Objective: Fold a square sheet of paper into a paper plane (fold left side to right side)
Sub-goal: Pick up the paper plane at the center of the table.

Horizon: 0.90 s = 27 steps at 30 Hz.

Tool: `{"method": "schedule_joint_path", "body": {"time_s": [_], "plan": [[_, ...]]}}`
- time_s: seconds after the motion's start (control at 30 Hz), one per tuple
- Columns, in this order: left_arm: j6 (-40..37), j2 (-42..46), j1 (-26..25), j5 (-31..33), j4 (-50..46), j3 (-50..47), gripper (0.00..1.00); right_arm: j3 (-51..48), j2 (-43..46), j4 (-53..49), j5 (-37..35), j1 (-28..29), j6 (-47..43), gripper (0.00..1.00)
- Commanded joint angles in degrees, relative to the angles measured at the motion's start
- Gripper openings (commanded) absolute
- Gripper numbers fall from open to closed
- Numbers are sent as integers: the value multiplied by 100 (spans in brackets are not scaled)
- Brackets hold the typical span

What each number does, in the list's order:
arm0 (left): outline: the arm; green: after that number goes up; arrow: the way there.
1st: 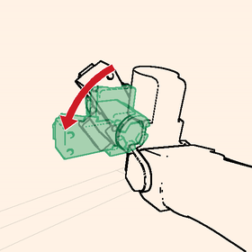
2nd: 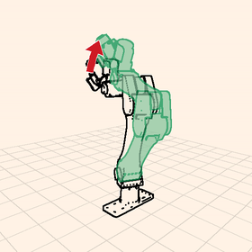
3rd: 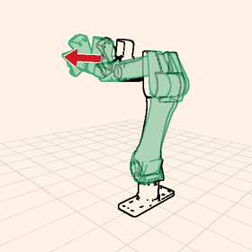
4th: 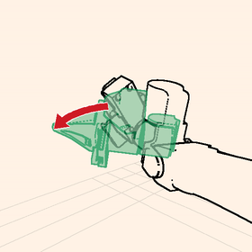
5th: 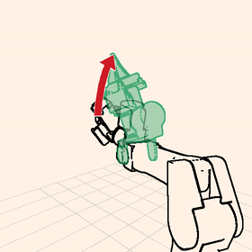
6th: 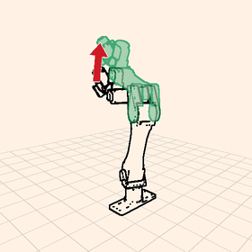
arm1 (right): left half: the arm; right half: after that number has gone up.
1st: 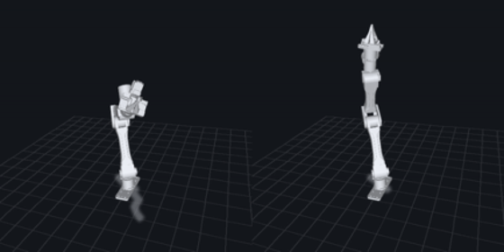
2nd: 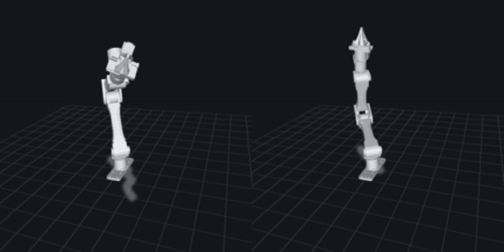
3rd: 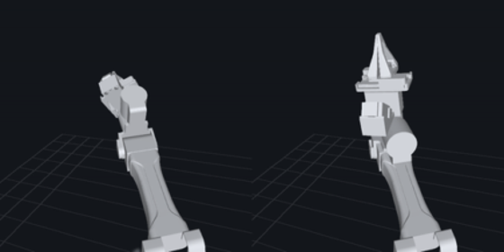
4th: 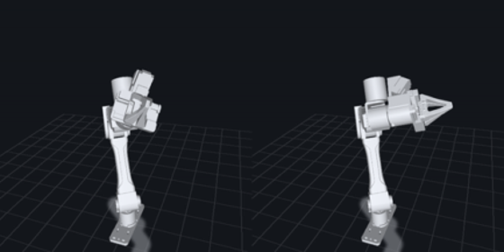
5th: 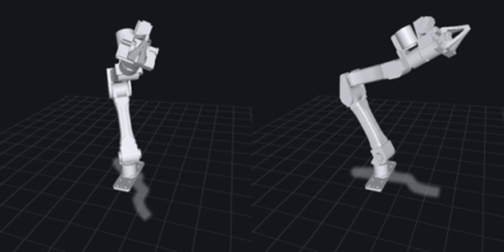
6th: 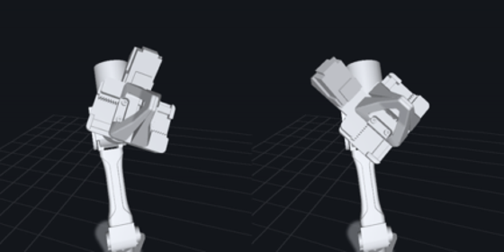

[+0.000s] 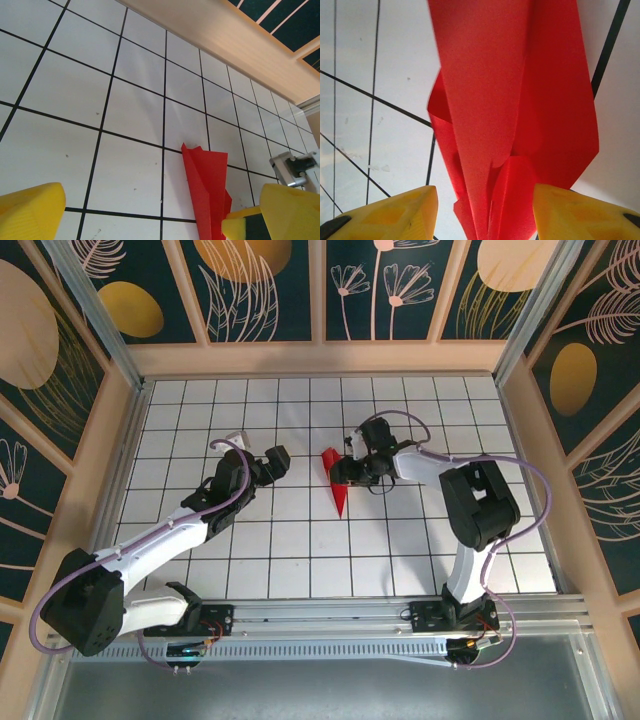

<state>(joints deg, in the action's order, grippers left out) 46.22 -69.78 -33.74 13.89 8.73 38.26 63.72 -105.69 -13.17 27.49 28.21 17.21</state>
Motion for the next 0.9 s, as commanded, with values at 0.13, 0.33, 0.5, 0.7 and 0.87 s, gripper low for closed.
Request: {"method": "schedule_joint_path", "body": {"time_s": [0.13,0.33,0.5,0.7,0.87], "plan": [[56,19,34,-13,-83,103,99,195,-132,-152,7,98,-51,51],[50,11,38,-3,-91,116,99,233,-181,-242,-92,119,-83,40],[45,26,39,-9,-109,102,99,259,-222,-300,-138,130,-103,30],[47,21,39,2,-109,113,99,296,-273,-376,-201,167,-112,22],[37,27,39,26,-117,116,99,358,-336,-501,-344,216,-68,18]]}}
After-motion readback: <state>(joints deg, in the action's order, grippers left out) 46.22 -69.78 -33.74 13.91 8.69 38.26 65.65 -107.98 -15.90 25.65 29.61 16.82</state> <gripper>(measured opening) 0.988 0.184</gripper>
